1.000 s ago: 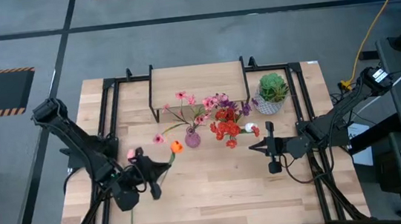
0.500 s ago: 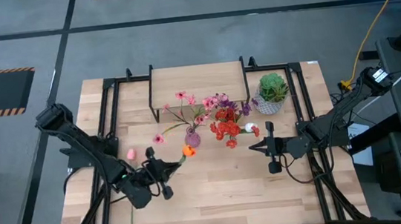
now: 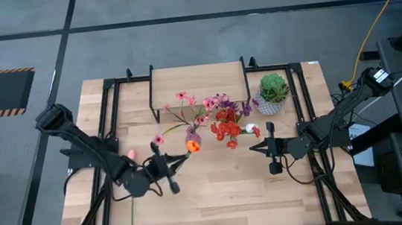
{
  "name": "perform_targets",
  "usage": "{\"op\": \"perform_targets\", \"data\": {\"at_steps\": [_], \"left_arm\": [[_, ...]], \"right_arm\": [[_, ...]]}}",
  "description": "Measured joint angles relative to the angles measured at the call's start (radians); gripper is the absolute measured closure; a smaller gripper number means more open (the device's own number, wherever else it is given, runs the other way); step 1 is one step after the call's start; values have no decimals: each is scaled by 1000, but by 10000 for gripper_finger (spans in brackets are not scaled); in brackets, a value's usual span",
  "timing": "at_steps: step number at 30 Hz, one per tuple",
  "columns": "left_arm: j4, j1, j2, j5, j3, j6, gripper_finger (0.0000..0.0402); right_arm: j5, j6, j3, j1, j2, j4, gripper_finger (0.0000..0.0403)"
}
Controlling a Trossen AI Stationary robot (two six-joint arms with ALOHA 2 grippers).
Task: Pick and place flowers into a vace then onto a shelf
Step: Put the orange flower into the purple vase
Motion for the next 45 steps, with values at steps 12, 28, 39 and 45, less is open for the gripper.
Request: {"op": "perform_targets", "data": {"at_steps": [12, 28, 39, 45], "left_arm": [[189, 129, 3, 7, 0, 179, 398], [466, 212, 13, 124, 0, 514, 398], [525, 261, 13, 168, 0, 600, 398], [626, 285, 13, 189, 0, 689, 398]], "right_arm": [[0, 0, 0, 0, 0, 0, 399], [0, -3, 0, 0, 0, -1, 399], [0, -3, 0, 0, 0, -1, 399], [0, -3, 0, 0, 0, -1, 399]]}}
